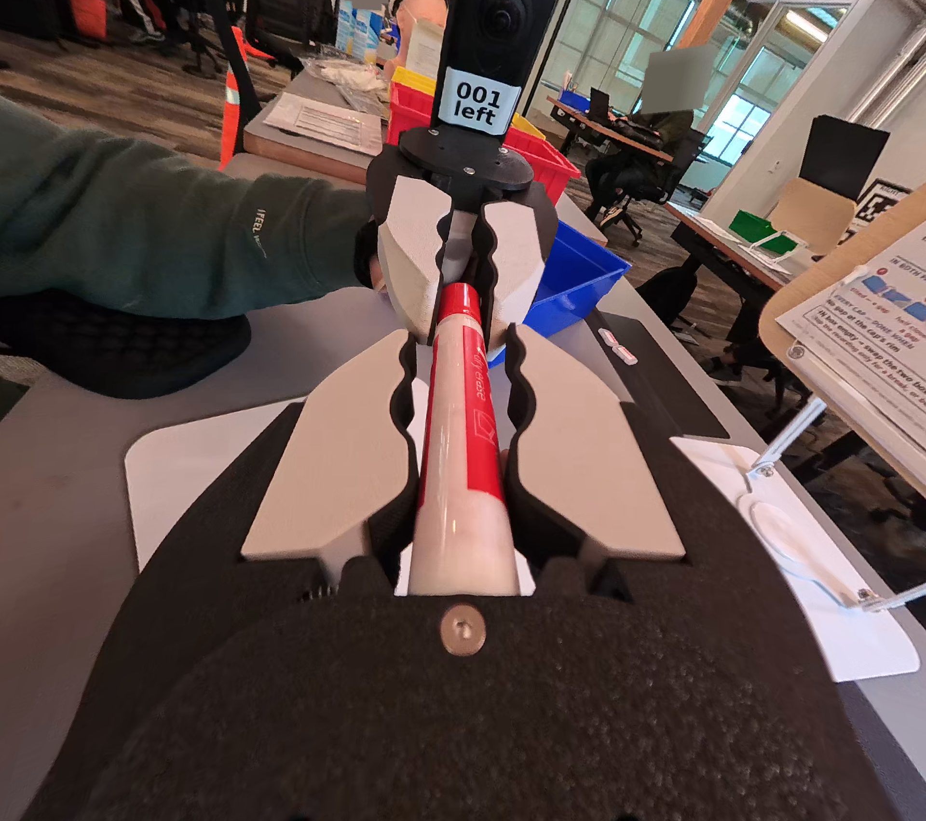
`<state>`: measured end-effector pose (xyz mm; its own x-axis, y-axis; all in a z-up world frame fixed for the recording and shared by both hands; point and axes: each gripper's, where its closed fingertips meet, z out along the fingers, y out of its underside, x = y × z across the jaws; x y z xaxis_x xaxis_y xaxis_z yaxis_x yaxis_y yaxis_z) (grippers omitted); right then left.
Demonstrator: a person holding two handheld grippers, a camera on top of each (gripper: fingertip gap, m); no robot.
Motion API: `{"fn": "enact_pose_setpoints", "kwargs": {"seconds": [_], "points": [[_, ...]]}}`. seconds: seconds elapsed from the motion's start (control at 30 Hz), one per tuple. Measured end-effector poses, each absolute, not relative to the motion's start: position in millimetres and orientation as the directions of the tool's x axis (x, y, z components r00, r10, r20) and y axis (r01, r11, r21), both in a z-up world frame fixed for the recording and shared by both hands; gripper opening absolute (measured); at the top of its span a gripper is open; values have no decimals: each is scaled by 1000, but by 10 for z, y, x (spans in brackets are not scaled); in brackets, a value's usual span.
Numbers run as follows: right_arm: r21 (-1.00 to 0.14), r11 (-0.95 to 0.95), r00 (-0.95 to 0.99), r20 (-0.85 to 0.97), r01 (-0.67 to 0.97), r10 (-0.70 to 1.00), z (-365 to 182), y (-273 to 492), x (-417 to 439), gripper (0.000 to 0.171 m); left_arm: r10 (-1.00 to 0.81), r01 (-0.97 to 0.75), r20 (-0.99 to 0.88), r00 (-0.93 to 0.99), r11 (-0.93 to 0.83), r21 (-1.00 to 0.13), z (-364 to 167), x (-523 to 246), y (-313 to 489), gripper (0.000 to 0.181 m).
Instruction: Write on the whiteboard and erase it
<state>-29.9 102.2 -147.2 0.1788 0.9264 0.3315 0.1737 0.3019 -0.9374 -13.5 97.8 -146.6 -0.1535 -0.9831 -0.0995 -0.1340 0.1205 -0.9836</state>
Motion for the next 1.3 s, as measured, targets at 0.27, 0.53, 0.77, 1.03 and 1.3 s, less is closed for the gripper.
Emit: {"fn": "enact_pose_setpoints", "kwargs": {"seconds": [0.27,0.53,0.77,1.03,1.3], "points": [[-923,327,166,362,204,917,-1426,1026,-304,34,-974,-163,-175,-146,198,-967,-1427,-150,992,19],[-956,284,311,293,75,904,-1020,1310,417,33,-989,0,-138,-42,138,-990,-1065,-913,1201,20],[-953,293,261,303,78,916,-1015,1277,186,34,-988,-17,-146,-45,147,-989,-1087,-573,1219,20],[-967,252,281,254,46,925,-1006,1336,272,34,-979,59,-154,132,163,-985,-897,-649,1442,20],[-970,195,341,235,148,910,-1036,1424,210,34,-919,57,-114,377,146,-988,-714,-988,1565,20]]}}
